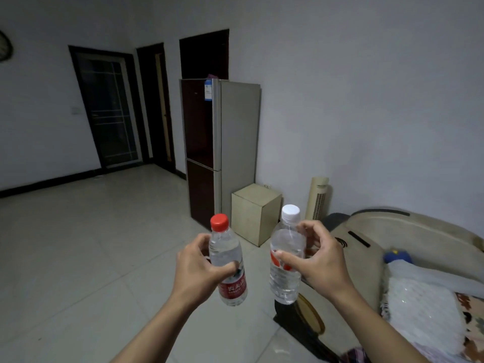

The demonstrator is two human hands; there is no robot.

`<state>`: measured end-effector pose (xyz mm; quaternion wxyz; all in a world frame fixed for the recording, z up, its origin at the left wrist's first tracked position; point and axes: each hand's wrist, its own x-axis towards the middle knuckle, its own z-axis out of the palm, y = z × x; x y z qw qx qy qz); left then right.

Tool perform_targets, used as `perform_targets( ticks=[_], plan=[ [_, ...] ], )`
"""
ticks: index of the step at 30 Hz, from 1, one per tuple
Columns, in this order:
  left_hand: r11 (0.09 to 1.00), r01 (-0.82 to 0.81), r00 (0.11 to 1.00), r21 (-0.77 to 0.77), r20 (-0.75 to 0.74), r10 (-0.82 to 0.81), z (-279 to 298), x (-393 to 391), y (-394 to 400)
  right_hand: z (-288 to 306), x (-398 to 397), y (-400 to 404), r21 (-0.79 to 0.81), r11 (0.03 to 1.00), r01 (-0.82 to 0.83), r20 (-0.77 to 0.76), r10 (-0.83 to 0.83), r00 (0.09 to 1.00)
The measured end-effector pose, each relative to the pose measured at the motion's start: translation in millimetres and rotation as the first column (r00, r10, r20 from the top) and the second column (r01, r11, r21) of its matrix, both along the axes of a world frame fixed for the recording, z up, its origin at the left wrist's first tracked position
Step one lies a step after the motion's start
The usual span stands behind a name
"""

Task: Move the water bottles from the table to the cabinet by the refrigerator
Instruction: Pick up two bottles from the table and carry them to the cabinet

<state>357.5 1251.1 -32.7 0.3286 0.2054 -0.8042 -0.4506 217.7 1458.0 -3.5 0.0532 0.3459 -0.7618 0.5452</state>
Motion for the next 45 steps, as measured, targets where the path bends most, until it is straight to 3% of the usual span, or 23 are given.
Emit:
perform_targets(
  ticks=[11,18,31,45],
  plan=[
    [0.997,0.074,0.994,0.020,-0.076,-0.072,23,-134,-163,21,-99,-156,-0.016,0.998,0.053,-0.003,-0.053,0.999],
    [0.997,0.077,0.996,-0.013,-0.041,-0.078,24,-209,-239,13,-175,-227,-0.014,0.999,0.041,0.026,-0.041,0.999],
    [0.992,0.080,0.996,-0.094,0.045,-0.076,18,-425,-333,-6,-403,-334,-0.115,0.992,0.047,0.045,-0.042,0.998],
    [0.991,0.136,0.990,0.015,0.036,-0.137,-11,-639,-440,-21,-607,-434,-0.023,0.995,0.095,0.043,-0.094,0.995]
  ],
)
